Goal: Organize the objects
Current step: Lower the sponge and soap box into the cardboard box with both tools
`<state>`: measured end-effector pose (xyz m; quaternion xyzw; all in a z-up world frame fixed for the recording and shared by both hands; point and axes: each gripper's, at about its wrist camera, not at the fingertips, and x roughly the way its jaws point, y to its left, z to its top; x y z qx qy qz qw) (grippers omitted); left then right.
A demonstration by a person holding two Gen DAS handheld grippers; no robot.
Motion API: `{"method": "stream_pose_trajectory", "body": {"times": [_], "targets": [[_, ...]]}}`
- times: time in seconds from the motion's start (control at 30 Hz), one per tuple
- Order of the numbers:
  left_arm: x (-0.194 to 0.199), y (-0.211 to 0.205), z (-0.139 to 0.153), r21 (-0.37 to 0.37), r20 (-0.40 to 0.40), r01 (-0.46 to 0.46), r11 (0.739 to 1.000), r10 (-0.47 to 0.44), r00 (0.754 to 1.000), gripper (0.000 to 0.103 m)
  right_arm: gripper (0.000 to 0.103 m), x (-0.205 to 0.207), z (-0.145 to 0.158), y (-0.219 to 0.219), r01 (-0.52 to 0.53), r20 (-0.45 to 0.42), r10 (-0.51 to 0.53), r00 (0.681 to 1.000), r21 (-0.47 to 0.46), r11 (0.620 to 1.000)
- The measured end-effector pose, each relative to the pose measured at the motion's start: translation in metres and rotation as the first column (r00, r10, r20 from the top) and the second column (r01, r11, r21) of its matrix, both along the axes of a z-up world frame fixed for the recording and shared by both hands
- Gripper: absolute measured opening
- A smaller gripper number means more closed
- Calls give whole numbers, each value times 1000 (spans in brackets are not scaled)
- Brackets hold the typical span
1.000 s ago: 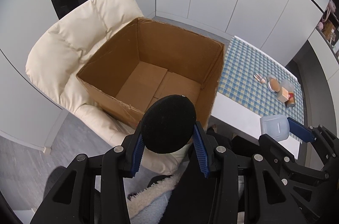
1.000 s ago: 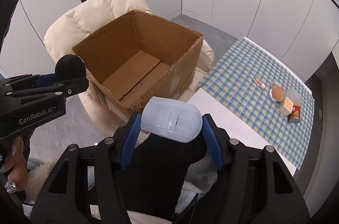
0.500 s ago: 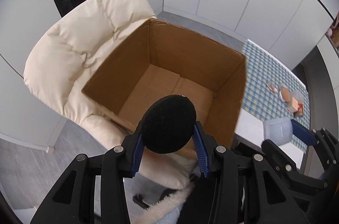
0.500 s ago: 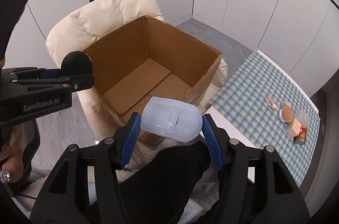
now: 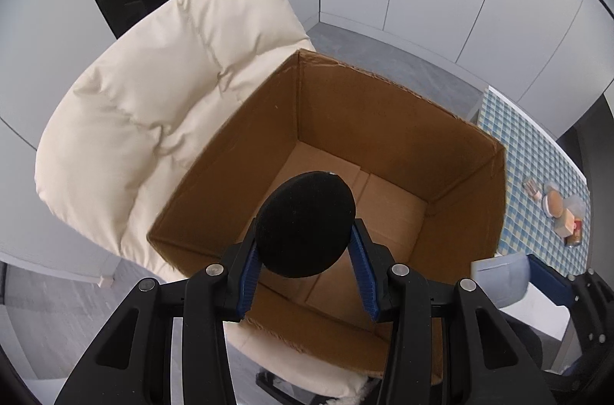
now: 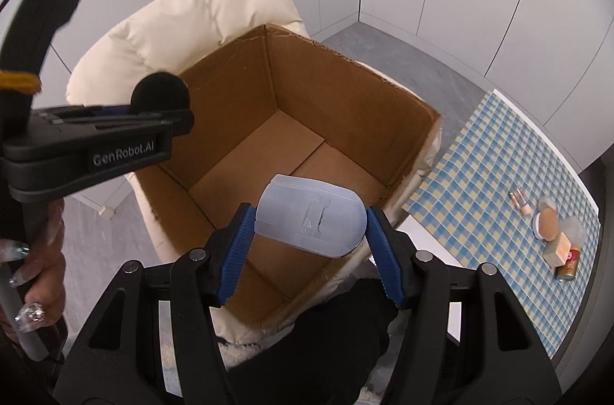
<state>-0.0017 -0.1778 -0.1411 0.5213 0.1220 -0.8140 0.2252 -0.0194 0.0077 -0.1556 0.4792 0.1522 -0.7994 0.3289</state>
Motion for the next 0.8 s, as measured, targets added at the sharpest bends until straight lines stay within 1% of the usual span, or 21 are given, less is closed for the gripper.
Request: {"method": "stream_pose_trajectory", "body": {"times": [0.07, 0.13, 0.17, 0.23, 0.3, 0.5, 0.57, 0.8], "targets": [[-1, -5, -7, -8, 9, -12, 1000, 12, 1000, 44, 62, -6, -9, -10, -1, 1, 1, 1000, 14, 1000], [0, -11, -18, 17, 34, -26, 1000, 26, 999, 44, 62, -11, -17, -16, 3, 4, -3, 1000, 20, 1000], [0, -14, -26, 35, 61, -36, 999, 33, 998, 44, 62, -13, -20, -19, 5, 5, -6, 1000, 23, 1000], [2, -15, -34, 55, 82, -36, 998, 32, 996, 44, 62, -18, -28, -26, 15, 3, -15, 1000, 36, 999], [1, -15, -40, 46, 101, -33, 998, 28, 995, 44, 62, -20, -33, -31, 14, 11, -15, 1000, 36, 999], [0, -16, -45, 38, 109, -28, 999, 24, 994, 44, 62, -21, -44, -38, -4, 31, 2, 1000, 48, 999], [1, -17, -45, 46, 110, -30, 999, 24, 994, 44, 62, -22, -47, -40, -8, 35, 6, 999, 47, 999], [2, -16, -45, 45, 110, -25, 999, 20, 994, 44, 62, -25, -51, -44, -8, 41, 6, 999, 49, 999]]}}
